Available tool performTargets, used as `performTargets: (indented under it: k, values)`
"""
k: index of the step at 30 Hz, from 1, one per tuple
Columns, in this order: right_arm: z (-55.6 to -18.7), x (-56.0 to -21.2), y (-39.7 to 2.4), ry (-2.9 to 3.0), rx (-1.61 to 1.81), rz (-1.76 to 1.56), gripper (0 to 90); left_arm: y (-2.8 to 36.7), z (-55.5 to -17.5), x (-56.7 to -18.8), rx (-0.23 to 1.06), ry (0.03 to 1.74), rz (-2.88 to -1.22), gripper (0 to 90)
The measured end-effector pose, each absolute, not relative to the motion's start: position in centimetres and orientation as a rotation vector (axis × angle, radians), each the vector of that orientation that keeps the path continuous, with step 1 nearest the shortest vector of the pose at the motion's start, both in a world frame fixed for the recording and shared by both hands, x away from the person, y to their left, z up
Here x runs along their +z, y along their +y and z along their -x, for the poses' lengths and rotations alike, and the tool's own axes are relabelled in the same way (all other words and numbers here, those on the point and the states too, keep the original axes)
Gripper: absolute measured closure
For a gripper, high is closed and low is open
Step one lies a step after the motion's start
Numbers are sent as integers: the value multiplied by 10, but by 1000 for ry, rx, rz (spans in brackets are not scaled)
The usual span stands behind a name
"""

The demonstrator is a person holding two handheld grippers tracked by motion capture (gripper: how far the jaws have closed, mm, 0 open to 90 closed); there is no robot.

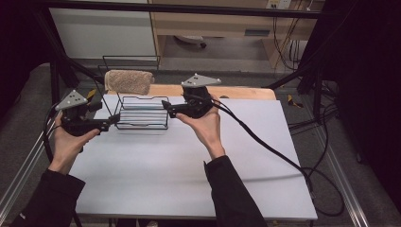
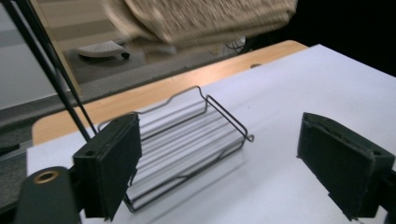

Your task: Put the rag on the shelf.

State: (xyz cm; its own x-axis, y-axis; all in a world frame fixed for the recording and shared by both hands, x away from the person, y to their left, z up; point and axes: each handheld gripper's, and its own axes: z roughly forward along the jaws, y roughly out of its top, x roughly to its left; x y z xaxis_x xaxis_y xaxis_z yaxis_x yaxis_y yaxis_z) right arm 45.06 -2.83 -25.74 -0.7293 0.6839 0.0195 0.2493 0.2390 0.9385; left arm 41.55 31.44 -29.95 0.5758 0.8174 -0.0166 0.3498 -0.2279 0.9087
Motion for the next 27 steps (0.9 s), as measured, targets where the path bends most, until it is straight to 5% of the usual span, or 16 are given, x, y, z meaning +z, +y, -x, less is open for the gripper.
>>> performTargets:
  k: [27]
  values:
    - [-405, -344, -165, 2186, 1411, -1077, 7, 286, -366, -388, 481, 962, -1900, 93]
